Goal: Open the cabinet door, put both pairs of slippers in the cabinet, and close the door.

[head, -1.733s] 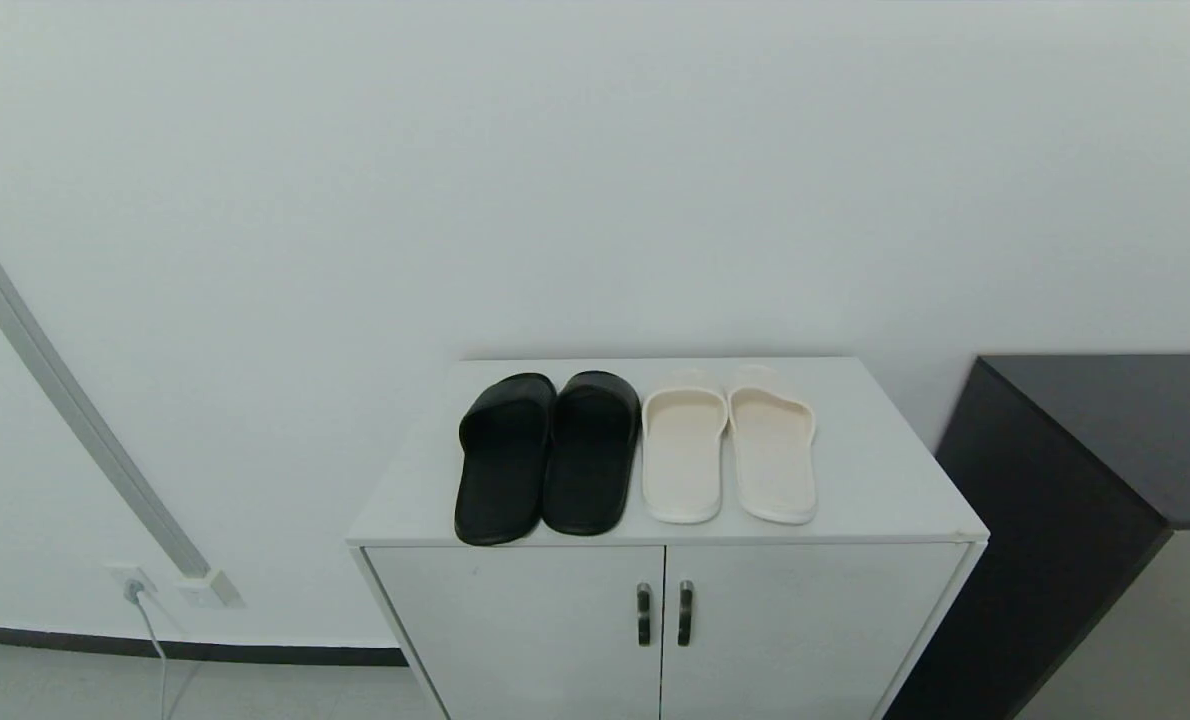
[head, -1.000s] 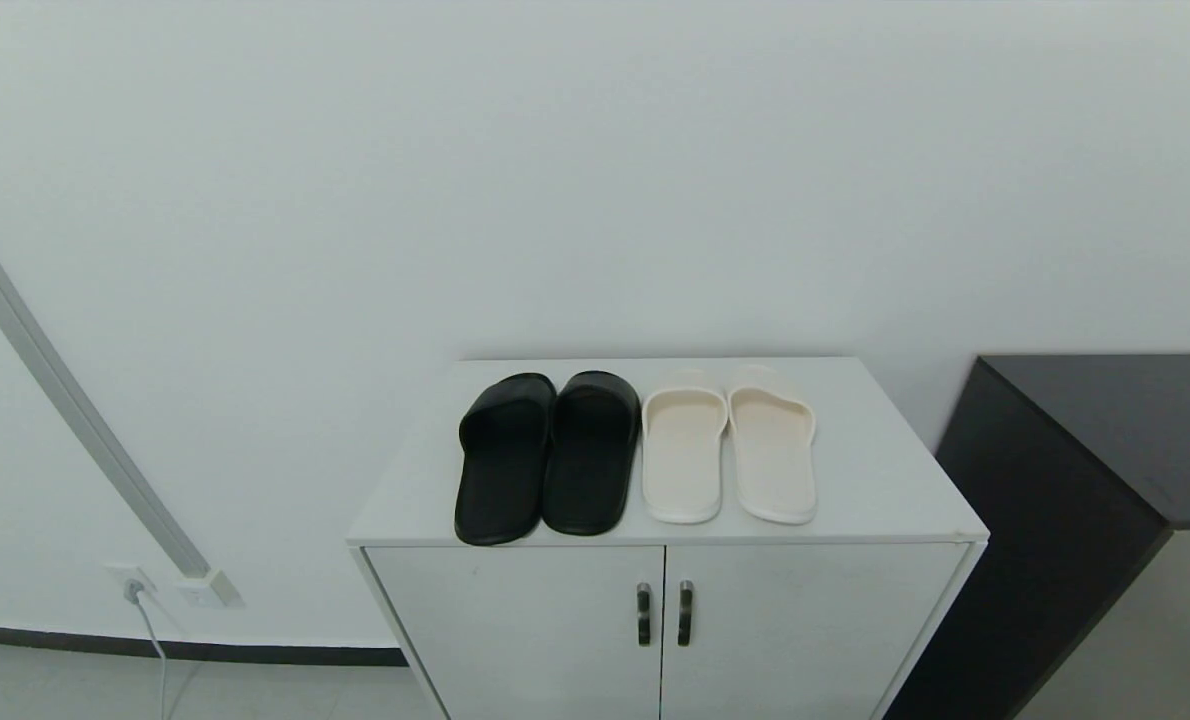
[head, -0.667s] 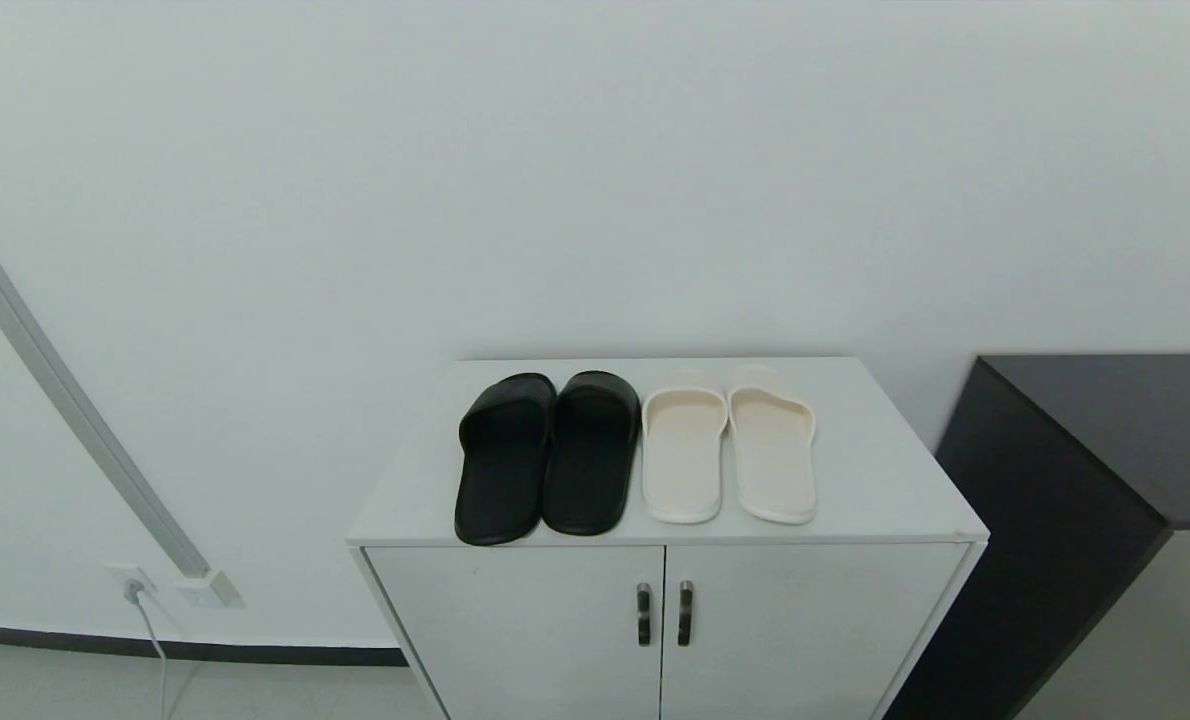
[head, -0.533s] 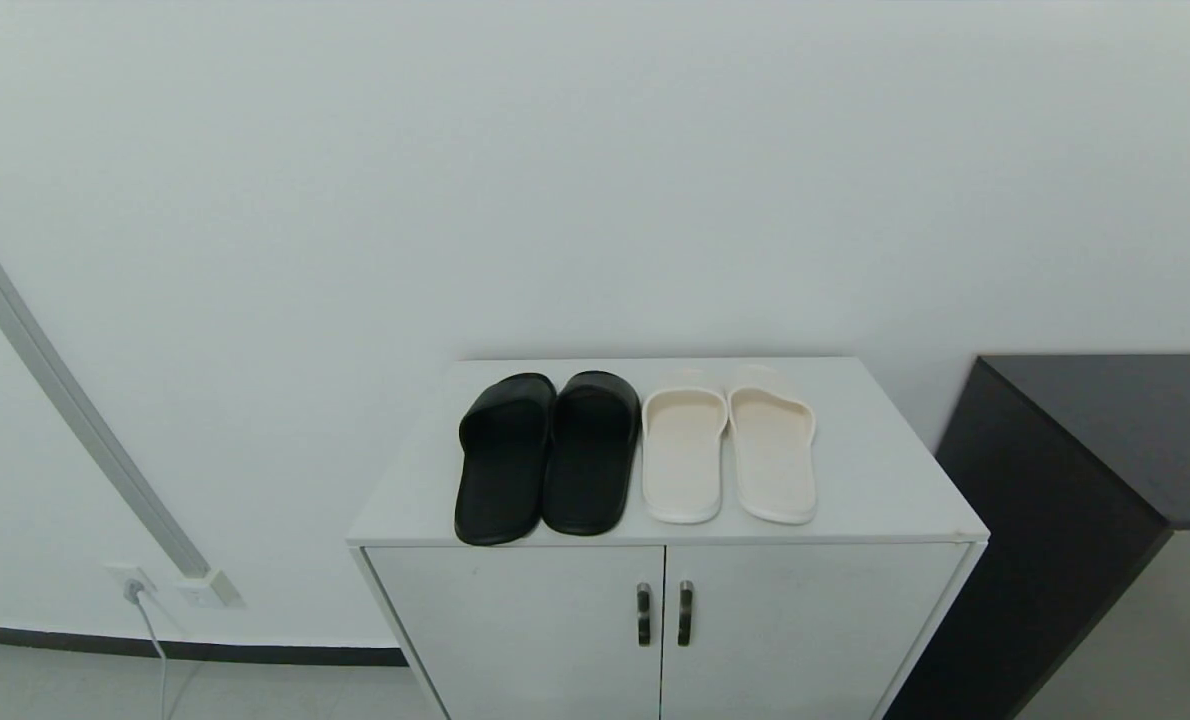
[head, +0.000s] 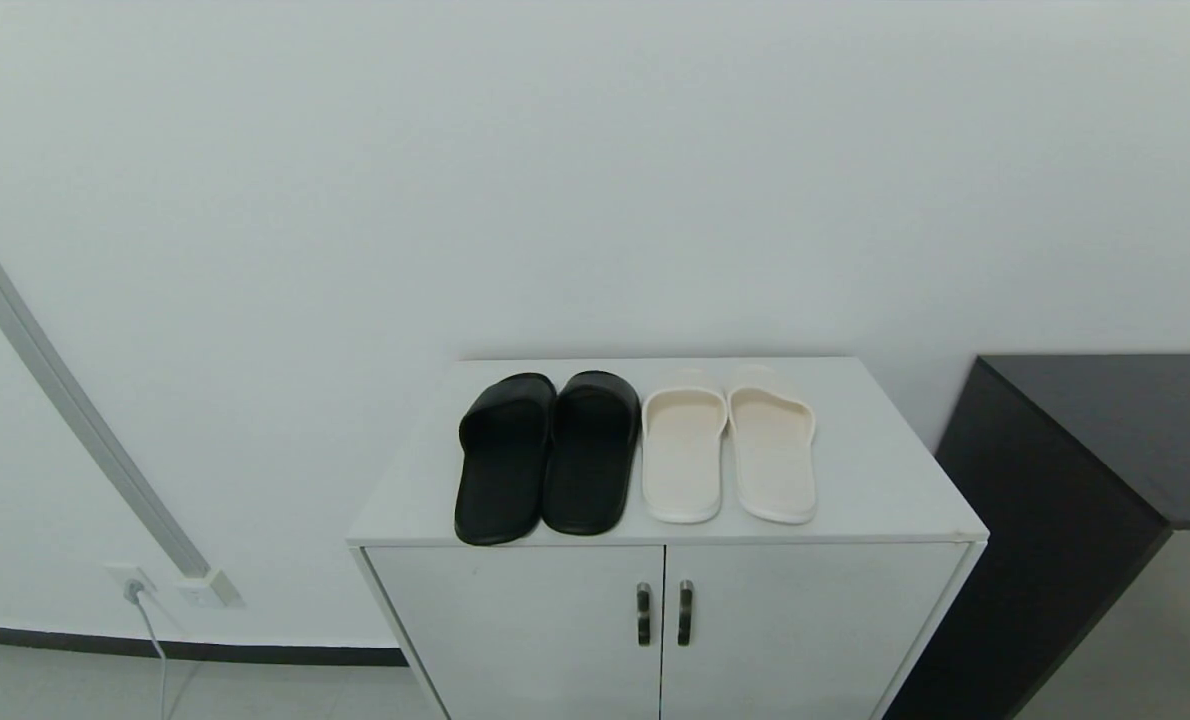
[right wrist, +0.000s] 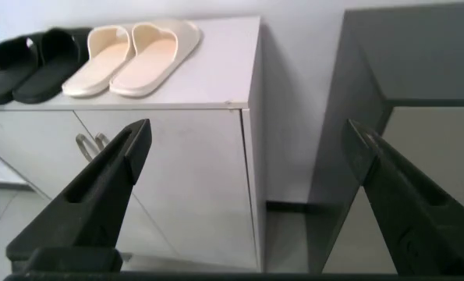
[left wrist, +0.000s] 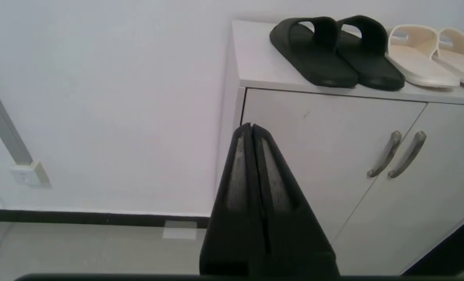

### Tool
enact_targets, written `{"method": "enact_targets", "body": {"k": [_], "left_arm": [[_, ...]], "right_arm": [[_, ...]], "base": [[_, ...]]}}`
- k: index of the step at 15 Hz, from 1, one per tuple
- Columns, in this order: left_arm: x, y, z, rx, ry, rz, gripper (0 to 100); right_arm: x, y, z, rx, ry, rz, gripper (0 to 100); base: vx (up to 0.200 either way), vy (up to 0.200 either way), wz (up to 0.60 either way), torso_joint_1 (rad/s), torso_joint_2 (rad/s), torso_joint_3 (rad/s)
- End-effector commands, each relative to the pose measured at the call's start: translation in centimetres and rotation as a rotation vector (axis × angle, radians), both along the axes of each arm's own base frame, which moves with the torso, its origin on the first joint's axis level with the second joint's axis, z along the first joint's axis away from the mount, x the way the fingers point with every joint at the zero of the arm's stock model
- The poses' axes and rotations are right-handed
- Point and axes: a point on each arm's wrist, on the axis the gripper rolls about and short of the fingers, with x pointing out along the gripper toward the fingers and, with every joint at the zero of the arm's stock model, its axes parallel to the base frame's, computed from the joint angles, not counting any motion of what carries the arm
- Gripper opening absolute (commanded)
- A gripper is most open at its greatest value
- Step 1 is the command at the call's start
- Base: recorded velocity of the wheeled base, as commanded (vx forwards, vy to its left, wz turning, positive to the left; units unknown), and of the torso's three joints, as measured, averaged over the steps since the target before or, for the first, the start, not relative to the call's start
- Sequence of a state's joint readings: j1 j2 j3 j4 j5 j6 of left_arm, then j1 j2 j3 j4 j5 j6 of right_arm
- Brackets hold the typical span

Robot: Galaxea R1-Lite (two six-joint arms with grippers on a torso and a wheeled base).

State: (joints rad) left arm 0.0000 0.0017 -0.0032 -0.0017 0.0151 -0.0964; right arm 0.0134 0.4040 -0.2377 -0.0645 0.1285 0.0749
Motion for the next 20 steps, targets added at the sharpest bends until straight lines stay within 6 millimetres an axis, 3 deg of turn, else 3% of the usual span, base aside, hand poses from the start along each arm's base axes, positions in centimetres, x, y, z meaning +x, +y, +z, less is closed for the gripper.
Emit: {"method": "enact_targets", "body": {"k": [1, 6, 8, 13, 17, 20], "left_arm": [[0.0, 0.0, 0.0, 0.0, 0.0, 0.0, 0], [0.0, 0.0, 0.0, 0.0, 0.0, 0.0, 0], [0.0, 0.0, 0.0, 0.0, 0.0, 0.0, 0], [0.0, 0.0, 0.0, 0.0, 0.002, 0.0, 0], [0.0, 0.0, 0.0, 0.0, 0.002, 0.0, 0], [0.0, 0.0, 0.0, 0.001, 0.002, -0.001, 0]], "right_arm": [[4.9, 0.2, 0.6, 0.0, 0.148, 0.039, 100], [11.0, 2.9, 2.9, -0.038, 0.169, 0.117, 100], [13.0, 5.7, 4.2, -0.015, 0.142, 0.117, 100], [16.2, 12.1, 5.1, 0.004, 0.176, 0.124, 100], [18.6, 17.7, 5.4, 0.008, 0.175, 0.118, 100], [20.9, 21.6, 4.5, -0.01, 0.173, 0.096, 100]], "base": [[0.0, 0.0, 0.0, 0.0, 0.0, 0.0], [0.0, 0.0, 0.0, 0.0, 0.0, 0.0], [0.0, 0.0, 0.0, 0.0, 0.0, 0.0], [0.0, 0.0, 0.0, 0.0, 0.0, 0.0], [0.0, 0.0, 0.0, 0.0, 0.0, 0.0], [0.0, 0.0, 0.0, 0.0, 0.0, 0.0]]}}
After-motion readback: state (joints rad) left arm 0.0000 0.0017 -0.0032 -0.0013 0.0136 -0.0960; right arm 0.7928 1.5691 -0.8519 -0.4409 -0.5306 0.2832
